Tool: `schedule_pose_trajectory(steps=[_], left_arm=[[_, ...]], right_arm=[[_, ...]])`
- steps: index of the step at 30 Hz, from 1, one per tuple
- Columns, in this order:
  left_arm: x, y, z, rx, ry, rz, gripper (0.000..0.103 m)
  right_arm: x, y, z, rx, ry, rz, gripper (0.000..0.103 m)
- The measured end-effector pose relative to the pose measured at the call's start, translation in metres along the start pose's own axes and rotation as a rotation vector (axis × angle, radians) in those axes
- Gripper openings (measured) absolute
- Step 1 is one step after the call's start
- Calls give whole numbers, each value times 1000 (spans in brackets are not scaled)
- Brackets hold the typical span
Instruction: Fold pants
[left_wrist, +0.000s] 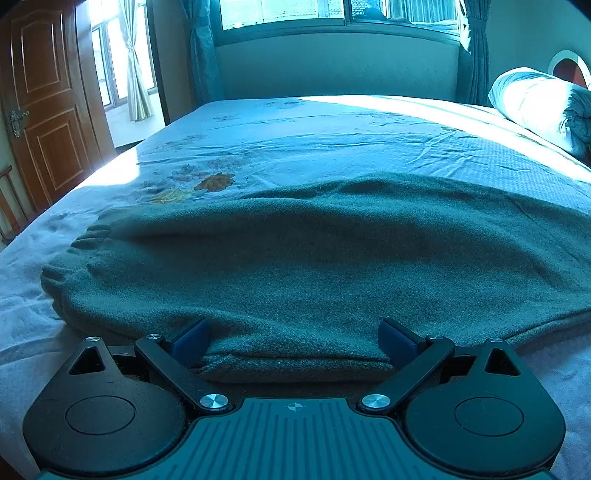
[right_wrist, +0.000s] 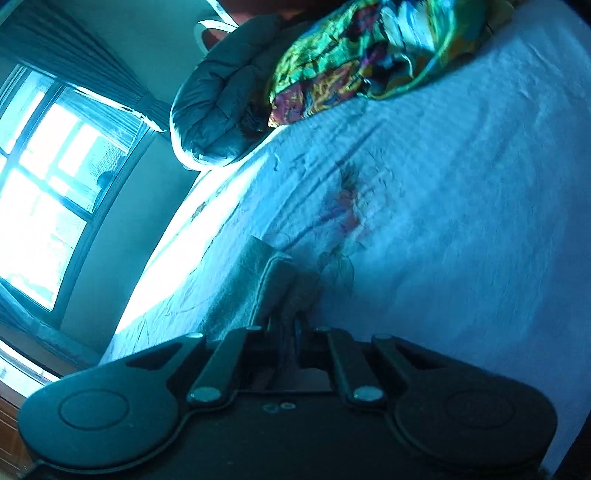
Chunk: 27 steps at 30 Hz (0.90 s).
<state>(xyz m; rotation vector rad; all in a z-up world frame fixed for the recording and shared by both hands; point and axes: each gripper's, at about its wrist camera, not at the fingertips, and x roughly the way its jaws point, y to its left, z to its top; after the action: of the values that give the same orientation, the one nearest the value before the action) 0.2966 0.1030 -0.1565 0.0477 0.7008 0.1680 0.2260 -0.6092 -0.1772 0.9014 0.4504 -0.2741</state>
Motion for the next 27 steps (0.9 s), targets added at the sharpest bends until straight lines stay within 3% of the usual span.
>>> schedule_pose_trajectory(steps=[1,3,4,5,7,9,10,11,12,13,15,17,20,23,26,27], left_arm=[[1,1,-1,-2,1,-2,98],[1,4,-3,-8,0,-11,99],[0,5,-3,-8,-4,-8,99],[-4,6,-3,-5,-13,0,99],[-14,9,0,12,-60,27,99],[-19,11,1,50,-106,67,99],[-11,12,2,67,-61,96,99],[5,18,1,45,17,67,99],[9,28,1,-14,27,35,99],[7,36,4,-55,21,27,99],[-5,49,10,-51,-35,99,99],[-14,73,14,-77,-70,143,99],[-12,117,19,-142,-62,193,98],[-6,156,19,-230,-38,186,97],[6,181,15,-262,-1,184,84],[10,188,14,-276,6,186,84]], right_arm=[[7,-10,-3,21,27,-30,0],[11,-30,-5,90,37,13,0],[6,-28,-5,87,8,-5,0],[-12,-26,-5,79,-84,-79,0],[-33,-23,-2,81,-163,-58,0],[-27,-5,-4,-19,-87,21,0],[-16,3,-7,-51,-15,26,3],[6,10,-14,-80,100,-11,14],[21,14,-18,-85,170,-36,13],[18,26,-21,-101,138,-67,12],[3,66,-27,-201,54,22,12],[5,106,-37,-296,79,126,12],[40,190,-70,-446,262,325,12],[72,283,-116,-586,406,442,15],[113,359,-167,-667,597,539,15],[122,375,-180,-710,618,541,14]])
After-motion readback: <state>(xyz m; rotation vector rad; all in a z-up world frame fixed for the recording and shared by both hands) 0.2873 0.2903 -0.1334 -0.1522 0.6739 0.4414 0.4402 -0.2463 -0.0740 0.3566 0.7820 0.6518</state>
